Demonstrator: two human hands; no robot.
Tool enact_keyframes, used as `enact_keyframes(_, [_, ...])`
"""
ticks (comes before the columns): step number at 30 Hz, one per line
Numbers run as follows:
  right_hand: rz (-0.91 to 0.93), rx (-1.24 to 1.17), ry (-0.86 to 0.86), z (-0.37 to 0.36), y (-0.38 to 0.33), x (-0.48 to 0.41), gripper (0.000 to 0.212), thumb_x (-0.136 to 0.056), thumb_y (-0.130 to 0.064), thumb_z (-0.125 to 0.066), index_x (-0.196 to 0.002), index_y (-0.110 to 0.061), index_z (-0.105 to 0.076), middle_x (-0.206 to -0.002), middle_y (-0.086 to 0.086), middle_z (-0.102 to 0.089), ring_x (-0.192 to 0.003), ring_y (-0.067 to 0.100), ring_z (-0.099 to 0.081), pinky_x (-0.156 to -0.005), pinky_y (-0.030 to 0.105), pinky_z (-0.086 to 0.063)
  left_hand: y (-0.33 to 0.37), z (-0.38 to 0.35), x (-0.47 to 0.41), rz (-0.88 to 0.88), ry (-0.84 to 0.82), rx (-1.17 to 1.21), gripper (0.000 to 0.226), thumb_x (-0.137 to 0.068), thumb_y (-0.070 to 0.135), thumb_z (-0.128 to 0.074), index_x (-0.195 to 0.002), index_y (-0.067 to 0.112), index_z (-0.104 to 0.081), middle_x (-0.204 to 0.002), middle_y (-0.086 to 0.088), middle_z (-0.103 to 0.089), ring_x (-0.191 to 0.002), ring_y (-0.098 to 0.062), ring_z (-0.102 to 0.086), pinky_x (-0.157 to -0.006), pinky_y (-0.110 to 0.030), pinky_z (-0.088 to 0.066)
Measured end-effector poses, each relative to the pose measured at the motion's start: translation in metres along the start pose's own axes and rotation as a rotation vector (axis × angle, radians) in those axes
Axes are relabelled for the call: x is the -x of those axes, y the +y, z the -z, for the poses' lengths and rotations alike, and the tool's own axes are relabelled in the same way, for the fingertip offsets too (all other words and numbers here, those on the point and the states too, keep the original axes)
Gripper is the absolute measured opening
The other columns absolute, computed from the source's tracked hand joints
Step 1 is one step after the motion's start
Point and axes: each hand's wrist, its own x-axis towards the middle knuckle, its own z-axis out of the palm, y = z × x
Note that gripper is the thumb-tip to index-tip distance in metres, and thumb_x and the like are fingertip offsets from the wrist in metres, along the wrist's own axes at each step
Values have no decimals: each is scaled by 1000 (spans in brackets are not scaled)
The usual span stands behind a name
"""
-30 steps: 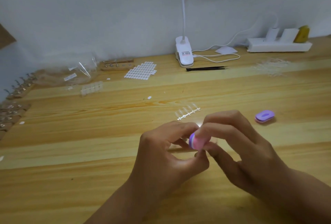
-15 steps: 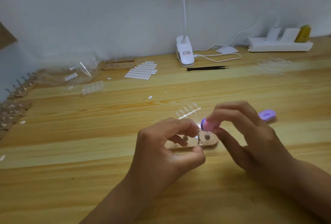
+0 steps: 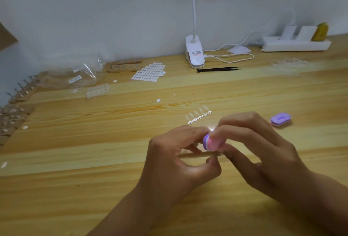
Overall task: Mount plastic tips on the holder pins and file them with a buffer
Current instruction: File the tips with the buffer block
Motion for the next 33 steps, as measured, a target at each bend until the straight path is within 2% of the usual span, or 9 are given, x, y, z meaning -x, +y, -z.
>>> enact_keyframes(4, [-98,40,14,9,12,-2,27,-91,2,-65,-114,-13,-63,-109,4,-63,-102,19,-63,-87,35,-52,-1,3,0,81,31,30,26,-59,3,-75,-82,15,-73,-78,11,-68,-69,-11,-67,-65,-6,-44])
enact_keyframes(6, [-92,-3,51,6,6,-4,30,-89,3,-67,-114,-13,-64,-109,4,-63,-103,20,-64,-89,32,-51,-1,2,-2,73,21,42,28,-60,3,-76,-86,14,-75,-80,10,-69,-71,-10,-67,-66,-8,-46])
enact_keyframes(10, [-27,20,-23,2,4,0,17,-93,1,-63,-108,-5,-70,-112,1,-61,-104,18,-62,-92,29,-48,-2,-1,-1,62,5,64,27,-61,1,-76,-85,12,-75,-79,8,-70,-72,-10,-67,-65,-14,-51])
enact_keyframes(14, [-126,15,22,6,8,-3,27,-91,1,-65,-113,-14,-63,-108,3,-62,-101,18,-63,-89,31,-50,-3,1,-3,125,35,84,26,-59,2,-75,-80,17,-74,-76,11,-69,-69,-8,-67,-63,-6,-43])
enact_keyframes(18, [-29,-12,23,-3,-6,-3,21,-93,-1,-63,-112,-10,-68,-111,3,-63,-103,19,-63,-93,27,-46,-3,0,-1,50,-1,104,27,-64,4,-77,-89,14,-75,-80,6,-71,-74,-13,-68,-65,-20,-54])
enact_keyframes(24, [-142,5,46,6,8,-4,29,-91,0,-66,-116,-15,-62,-109,4,-63,-103,17,-64,-88,31,-52,-6,1,-1,173,26,183,28,-61,1,-76,-83,20,-76,-81,6,-72,-72,-10,-70,-64,-17,-53])
enact_keyframes(26, [-92,-39,67,1,1,-4,27,-92,-4,-66,-116,-16,-62,-112,3,-63,-105,16,-64,-91,26,-49,-5,1,0,148,4,214,32,-63,1,-77,-90,18,-77,-84,3,-74,-76,-13,-71,-67,-26,-58])
enact_keyframes(28, [-40,-43,39,1,-2,-2,24,-94,-4,-65,-116,-13,-65,-114,3,-62,-105,19,-64,-92,27,-48,-2,0,0,115,-15,220,33,-65,-1,-77,-92,19,-76,-84,6,-74,-76,-11,-70,-68,-22,-56])
enact_keyframes(33, [-114,-9,71,6,7,-4,29,-91,0,-66,-115,-14,-60,-109,4,-63,-102,18,-64,-89,31,-52,-2,2,-1,323,-31,510,22,-65,-1,-74,-81,14,-76,-79,-1,-74,-68,-11,-66,-62,-23,-52])
